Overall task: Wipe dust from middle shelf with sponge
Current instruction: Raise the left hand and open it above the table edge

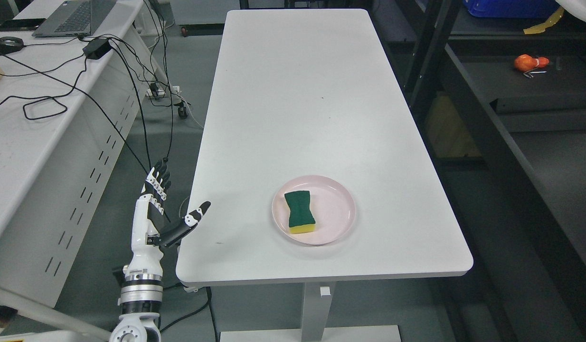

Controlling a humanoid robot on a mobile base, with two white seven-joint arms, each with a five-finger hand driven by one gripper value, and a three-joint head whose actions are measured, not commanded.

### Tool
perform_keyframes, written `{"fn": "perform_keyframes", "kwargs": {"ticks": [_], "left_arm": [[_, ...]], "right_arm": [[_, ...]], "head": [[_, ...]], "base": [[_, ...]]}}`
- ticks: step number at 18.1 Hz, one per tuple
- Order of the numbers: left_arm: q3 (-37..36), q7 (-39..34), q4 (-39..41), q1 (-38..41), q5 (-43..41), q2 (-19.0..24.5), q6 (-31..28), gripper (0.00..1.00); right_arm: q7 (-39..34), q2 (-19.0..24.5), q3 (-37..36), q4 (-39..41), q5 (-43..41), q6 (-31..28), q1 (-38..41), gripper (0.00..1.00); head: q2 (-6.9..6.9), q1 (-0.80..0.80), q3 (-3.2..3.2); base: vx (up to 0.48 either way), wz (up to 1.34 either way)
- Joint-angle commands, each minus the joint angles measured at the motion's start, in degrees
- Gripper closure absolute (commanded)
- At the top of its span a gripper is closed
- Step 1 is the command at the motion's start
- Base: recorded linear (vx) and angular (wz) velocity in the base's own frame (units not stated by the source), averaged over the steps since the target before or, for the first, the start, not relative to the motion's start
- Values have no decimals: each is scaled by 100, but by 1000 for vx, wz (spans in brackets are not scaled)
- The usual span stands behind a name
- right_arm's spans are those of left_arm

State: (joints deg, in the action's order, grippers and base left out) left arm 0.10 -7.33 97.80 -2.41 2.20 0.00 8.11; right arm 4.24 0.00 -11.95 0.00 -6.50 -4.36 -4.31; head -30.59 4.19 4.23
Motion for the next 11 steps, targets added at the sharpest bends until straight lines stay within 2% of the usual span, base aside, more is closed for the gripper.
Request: {"fn": "perform_keyframes", "kwargs": {"ticks": [1, 5, 6, 8, 9, 11], "left_arm": [[-115, 38, 46, 22, 0, 100, -37, 1], [165, 117, 2, -39, 0, 228, 33, 1], [236, 318, 2, -92, 0, 403, 146, 1], [376, 1325, -321, -293, -9, 1201, 767, 2], [386, 1626, -410, -443, -61, 1396, 945, 2], [386, 2198, -490, -785, -681, 2062, 1227, 3]], "right_arm": [[-2, -100, 0, 100, 0, -3, 0, 0], [-2, -100, 0, 100, 0, -3, 9, 0], [-2, -100, 0, 100, 0, -3, 0, 0], [-2, -100, 0, 100, 0, -3, 0, 0], [-2, -100, 0, 100, 0, -3, 0, 0], [-2, -100, 0, 100, 0, -3, 0, 0]], "head": [[0, 0, 0], [0, 0, 0], [0, 0, 0], [0, 0, 0], [0, 0, 0], [0, 0, 0]], "base": [[0, 0], [0, 0], [0, 0], [0, 0], [0, 0], [0, 0]]}}
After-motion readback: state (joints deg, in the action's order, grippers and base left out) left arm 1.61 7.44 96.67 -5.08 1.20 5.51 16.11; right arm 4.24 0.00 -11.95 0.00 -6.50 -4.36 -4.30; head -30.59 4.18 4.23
